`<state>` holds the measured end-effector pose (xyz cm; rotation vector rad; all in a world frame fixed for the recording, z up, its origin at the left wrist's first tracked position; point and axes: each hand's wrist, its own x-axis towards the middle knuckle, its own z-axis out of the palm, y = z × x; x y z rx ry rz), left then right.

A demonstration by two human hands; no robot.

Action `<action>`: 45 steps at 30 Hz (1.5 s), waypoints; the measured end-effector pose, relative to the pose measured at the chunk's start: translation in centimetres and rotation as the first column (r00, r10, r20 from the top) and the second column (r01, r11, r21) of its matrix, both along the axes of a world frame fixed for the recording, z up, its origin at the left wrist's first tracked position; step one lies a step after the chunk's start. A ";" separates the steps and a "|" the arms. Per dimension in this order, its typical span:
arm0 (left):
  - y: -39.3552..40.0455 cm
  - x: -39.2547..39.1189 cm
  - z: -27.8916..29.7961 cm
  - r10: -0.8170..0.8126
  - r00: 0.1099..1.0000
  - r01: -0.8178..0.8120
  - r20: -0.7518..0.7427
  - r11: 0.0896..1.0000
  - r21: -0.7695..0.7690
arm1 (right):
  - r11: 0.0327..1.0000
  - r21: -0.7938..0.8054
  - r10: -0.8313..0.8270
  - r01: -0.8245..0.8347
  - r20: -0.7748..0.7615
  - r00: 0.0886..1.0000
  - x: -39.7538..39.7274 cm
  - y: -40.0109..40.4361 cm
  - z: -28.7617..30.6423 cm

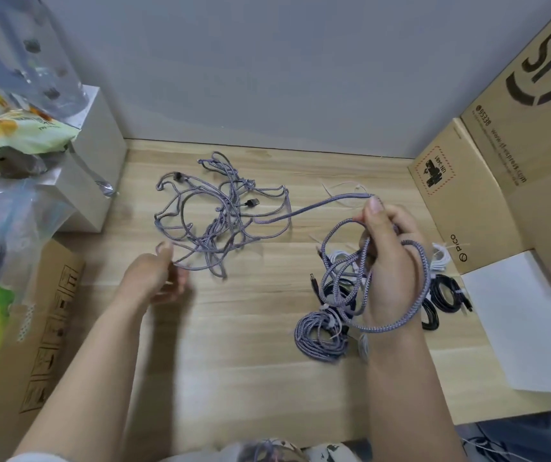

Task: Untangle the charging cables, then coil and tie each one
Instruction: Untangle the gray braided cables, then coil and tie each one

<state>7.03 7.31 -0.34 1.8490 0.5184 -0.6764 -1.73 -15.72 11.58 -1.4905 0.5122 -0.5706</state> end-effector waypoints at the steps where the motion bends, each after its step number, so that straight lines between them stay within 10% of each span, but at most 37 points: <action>1: -0.5 0.0 1.0 -0.127 0.992 0.128 -0.017 0.988 0.085 | 0.999 -0.029 0.038 -0.038 0.001 0.999 0.0 0.2 0.0; 6: -3.6 0.2 4.6 -0.338 0.937 0.280 -0.085 0.875 -0.394 | 0.967 -0.103 0.237 -0.234 0.017 0.971 -0.2 1.7 0.7; 13: -5.9 2.3 4.1 -0.071 0.928 -0.321 -0.366 0.346 -0.882 | 0.891 -0.206 0.426 -0.404 0.074 0.902 -1.5 2.6 1.4; 20: -6.1 2.9 2.4 0.298 0.780 -0.626 -0.550 0.372 -0.686 | 0.941 -0.164 0.338 -0.297 0.399 0.852 -2.4 1.8 2.6; 32: -8.4 -1.1 7.0 0.109 0.973 0.073 0.202 0.685 -0.725 | 0.854 -0.252 0.411 -0.455 -0.208 0.887 1.8 3.6 -2.7; 45: -7.7 -0.7 7.1 0.132 0.991 -0.070 0.028 0.682 -0.728 | 0.728 -0.533 0.201 -0.432 -0.436 0.877 2.0 3.4 -3.8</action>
